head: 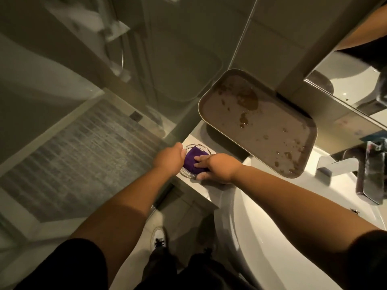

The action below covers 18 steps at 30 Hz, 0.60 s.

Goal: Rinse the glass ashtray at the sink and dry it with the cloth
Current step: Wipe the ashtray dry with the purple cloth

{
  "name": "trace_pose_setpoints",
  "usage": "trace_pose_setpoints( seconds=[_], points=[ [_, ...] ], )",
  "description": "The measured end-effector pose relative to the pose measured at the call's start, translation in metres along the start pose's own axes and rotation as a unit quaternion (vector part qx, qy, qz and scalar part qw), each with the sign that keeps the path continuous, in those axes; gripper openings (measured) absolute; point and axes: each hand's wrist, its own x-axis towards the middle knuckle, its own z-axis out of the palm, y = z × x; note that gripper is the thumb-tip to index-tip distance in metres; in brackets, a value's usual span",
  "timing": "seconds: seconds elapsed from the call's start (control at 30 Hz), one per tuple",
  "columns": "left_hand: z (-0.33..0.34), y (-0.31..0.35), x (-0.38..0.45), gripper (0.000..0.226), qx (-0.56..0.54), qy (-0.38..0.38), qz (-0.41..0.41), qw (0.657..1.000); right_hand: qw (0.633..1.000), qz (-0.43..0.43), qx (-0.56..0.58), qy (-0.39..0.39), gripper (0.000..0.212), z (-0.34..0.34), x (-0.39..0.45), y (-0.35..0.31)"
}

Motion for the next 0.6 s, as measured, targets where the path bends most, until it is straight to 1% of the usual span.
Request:
trace_pose_setpoints(
  seconds=[0.07, 0.17, 0.27, 0.33, 0.4, 0.47, 0.53, 0.6],
  points=[
    [0.001, 0.002, -0.001, 0.035, 0.027, 0.001, 0.006, 1.000, 1.000, 0.014, 0.001, 0.009, 0.054, 0.003, -0.001, -0.004],
    [0.002, 0.007, -0.005, 0.034, 0.030, 0.008, 0.003, 0.999, 0.999, 0.031, -0.011, 0.043, 0.050, 0.010, -0.004, -0.013],
    [0.008, 0.011, -0.014, 0.032, 0.029, 0.024, -0.017, 0.999, 0.996, 0.060, -0.033, 0.054, 0.050, 0.025, -0.003, -0.023],
    [0.014, 0.013, -0.022, 0.031, 0.023, 0.034, -0.040, 0.998, 0.994, 0.087, -0.015, 0.070, 0.050, 0.034, -0.001, -0.031],
    [0.021, 0.013, -0.030, 0.032, 0.004, 0.042, -0.070, 0.997, 0.992, 0.098, -0.006, 0.081, 0.048, 0.038, 0.001, -0.035],
    [0.026, 0.009, -0.035, 0.033, -0.040, 0.047, -0.091, 0.994, 0.992, 0.092, -0.020, 0.082, 0.047, 0.041, 0.003, -0.035],
    [0.026, 0.004, -0.035, 0.034, -0.095, 0.043, -0.090, 0.991, 0.992, 0.083, -0.038, 0.085, 0.046, 0.042, 0.004, -0.032],
    [0.020, 0.001, -0.030, 0.034, -0.105, 0.028, -0.069, 0.992, 0.993, 0.062, -0.058, 0.085, 0.047, 0.041, 0.004, -0.027]
  ],
)
